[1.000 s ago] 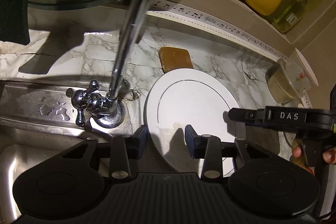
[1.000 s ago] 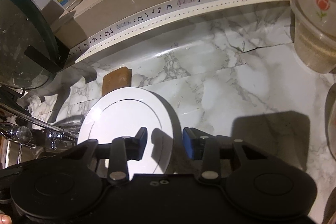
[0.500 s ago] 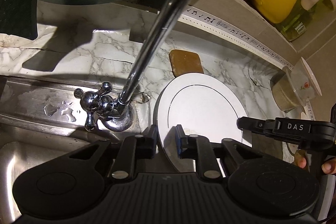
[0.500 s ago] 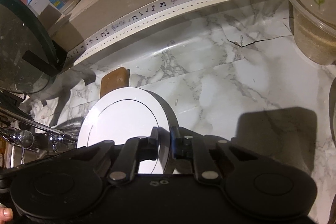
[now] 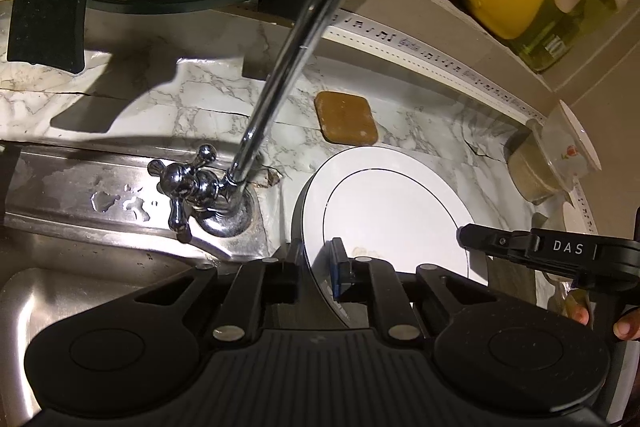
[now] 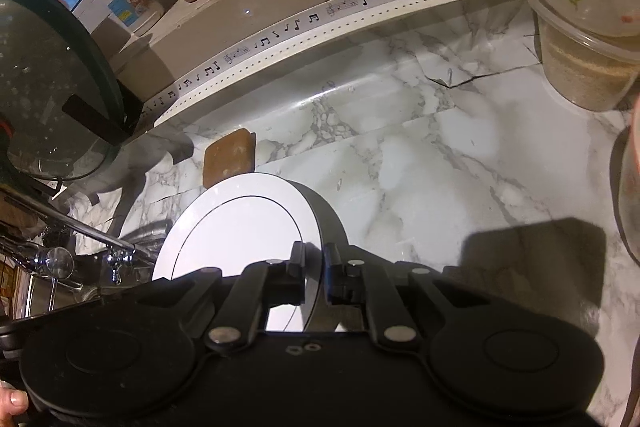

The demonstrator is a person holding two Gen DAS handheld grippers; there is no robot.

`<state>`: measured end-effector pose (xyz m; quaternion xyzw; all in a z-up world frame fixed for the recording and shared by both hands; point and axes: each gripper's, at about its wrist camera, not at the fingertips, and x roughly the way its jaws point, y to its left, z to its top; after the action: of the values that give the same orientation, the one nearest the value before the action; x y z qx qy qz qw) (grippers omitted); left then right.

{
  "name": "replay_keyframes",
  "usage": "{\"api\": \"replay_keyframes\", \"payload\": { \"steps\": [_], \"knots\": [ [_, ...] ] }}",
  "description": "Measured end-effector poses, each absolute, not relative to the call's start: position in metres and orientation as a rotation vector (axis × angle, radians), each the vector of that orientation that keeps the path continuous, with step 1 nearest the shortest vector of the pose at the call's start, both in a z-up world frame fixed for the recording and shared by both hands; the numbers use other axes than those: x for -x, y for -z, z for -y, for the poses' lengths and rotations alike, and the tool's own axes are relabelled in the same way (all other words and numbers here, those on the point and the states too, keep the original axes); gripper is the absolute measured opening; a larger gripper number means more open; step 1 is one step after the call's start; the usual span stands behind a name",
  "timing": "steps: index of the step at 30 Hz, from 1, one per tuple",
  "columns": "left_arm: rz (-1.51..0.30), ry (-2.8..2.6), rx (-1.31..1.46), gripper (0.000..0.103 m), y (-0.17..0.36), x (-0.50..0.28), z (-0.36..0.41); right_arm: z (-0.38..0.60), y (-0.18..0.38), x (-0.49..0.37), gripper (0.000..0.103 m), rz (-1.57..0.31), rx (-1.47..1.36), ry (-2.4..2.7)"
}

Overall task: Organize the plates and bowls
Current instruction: 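Hold the small white plate rim with both grippers and lift it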

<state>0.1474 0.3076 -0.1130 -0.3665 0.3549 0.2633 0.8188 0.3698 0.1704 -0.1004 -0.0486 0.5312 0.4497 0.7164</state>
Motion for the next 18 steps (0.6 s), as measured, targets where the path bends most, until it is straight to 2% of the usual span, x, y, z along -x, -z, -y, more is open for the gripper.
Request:
{"api": "replay_keyframes", "payload": {
  "steps": [18],
  "knots": [
    [-0.755, -0.465, 0.728, 0.012, 0.070, -0.136, -0.274, -0.113, 0.056, -0.341, 0.009, -1.117, 0.038, -0.958]
  ]
}}
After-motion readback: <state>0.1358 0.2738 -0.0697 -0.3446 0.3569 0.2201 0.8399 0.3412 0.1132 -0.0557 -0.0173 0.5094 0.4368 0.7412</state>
